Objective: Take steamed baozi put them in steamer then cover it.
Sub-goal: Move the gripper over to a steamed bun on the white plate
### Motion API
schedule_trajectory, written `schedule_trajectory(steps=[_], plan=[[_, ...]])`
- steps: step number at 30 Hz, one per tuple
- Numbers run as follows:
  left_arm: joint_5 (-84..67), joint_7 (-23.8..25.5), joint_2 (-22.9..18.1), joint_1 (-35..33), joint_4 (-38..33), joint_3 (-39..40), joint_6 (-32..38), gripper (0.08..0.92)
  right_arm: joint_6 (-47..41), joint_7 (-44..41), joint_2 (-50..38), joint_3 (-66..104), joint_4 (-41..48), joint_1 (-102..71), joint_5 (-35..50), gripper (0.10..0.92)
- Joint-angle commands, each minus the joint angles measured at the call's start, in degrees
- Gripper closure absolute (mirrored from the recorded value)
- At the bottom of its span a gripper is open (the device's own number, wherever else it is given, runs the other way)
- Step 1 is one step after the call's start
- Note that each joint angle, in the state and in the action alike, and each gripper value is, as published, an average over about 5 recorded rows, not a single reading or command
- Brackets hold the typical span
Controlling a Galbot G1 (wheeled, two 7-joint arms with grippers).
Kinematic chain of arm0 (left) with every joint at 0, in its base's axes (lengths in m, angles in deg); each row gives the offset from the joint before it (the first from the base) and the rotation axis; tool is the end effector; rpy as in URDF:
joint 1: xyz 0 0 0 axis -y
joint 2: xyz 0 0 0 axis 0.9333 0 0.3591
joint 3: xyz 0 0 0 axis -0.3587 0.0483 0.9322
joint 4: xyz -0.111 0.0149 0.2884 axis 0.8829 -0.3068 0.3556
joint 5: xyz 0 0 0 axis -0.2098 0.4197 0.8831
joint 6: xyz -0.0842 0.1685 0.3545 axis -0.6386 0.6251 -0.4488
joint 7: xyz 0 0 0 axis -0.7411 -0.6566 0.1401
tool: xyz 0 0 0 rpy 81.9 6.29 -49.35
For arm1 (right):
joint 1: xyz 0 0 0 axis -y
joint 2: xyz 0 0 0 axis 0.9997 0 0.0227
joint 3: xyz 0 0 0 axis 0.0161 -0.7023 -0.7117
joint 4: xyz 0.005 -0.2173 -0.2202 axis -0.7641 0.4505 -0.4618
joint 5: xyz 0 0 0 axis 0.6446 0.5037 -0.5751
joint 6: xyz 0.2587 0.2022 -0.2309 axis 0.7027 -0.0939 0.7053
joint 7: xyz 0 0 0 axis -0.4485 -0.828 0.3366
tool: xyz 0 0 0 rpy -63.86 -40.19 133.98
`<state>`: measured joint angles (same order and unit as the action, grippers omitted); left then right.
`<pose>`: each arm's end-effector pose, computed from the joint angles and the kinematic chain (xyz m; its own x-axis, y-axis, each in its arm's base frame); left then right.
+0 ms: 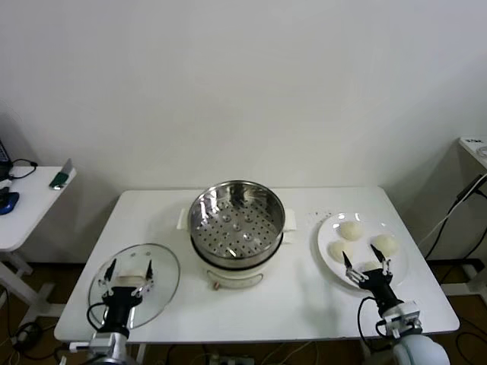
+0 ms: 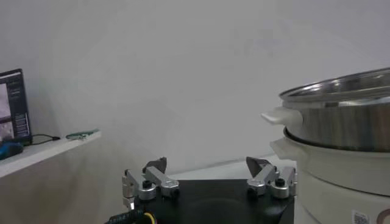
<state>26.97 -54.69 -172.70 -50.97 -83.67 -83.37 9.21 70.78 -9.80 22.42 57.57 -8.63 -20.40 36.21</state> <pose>0.2336 0.0899 -0.3490 -0.9939 -0.0965 0.0525 -0.0830 0.9728 0.2165 0.2977 -0.1480 -0.3540 -0.9802 -0.1431 0.1367 -0.1678 0.9671 -0.1912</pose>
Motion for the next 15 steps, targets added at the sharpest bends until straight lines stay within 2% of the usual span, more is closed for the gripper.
schedule_trajectory(steps=[1, 4, 8, 15], plan=[[-0.1, 0.0, 0.1, 0.0, 0.1, 0.1, 0.2, 0.177, -0.2, -0.4, -0.3, 0.1, 0.0, 0.7, -0.5, 0.203], [-0.2, 0.0, 0.3, 0.1, 0.2, 0.1, 0.2, 0.177, -4.6, -2.9, -4.5, 0.0, 0.2, 3.2, -3.4, 0.203], [-0.6, -0.1, 0.7, 0.4, 0.4, 0.0, 0.1, 0.177, -11.3, -13.4, -15.7, -2.4, 3.5, 9.1, -6.8, 0.203], [-1.6, -0.1, 1.2, 0.5, 0.7, -0.1, 0.6, 0.177, -13.3, -31.7, -33.1, -14.3, 12.9, 24.6, -11.3, 0.203]])
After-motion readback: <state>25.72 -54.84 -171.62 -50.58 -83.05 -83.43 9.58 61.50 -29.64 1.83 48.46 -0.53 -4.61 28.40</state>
